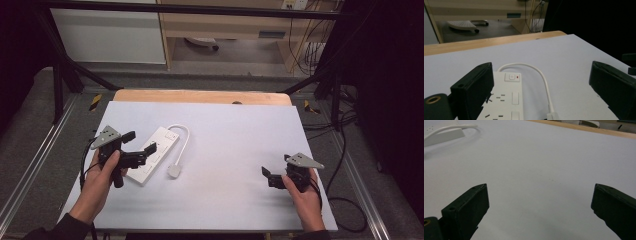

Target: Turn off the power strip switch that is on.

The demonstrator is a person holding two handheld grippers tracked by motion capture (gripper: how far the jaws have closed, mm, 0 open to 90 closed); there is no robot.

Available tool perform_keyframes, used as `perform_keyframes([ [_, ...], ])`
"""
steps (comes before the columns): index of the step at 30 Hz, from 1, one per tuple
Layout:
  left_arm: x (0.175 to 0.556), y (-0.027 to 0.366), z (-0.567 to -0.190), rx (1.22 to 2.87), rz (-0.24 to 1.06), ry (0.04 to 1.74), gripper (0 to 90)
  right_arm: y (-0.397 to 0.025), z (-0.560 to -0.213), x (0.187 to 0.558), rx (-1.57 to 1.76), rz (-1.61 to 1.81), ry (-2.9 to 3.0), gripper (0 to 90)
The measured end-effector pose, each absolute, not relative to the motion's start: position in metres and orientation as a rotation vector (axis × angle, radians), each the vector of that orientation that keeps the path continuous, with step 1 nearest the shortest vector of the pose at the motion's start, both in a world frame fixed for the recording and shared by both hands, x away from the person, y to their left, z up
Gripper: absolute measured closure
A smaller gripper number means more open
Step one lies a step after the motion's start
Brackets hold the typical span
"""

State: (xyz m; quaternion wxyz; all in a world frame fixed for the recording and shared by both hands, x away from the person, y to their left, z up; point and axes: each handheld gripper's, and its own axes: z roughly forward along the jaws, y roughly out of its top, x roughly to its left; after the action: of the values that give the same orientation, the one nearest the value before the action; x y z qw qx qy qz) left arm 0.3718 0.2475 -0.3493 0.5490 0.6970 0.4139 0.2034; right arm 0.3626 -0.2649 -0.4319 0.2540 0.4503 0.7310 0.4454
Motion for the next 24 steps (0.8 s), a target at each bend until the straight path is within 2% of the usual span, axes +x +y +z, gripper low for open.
perform_keyframes([
  [24, 0.339, 0.278, -0.365, 1.629, 0.479, 1.019, 5.8, -0.265, -0.432, 0.363, 1.227, 1.207, 1.986, 2.1],
])
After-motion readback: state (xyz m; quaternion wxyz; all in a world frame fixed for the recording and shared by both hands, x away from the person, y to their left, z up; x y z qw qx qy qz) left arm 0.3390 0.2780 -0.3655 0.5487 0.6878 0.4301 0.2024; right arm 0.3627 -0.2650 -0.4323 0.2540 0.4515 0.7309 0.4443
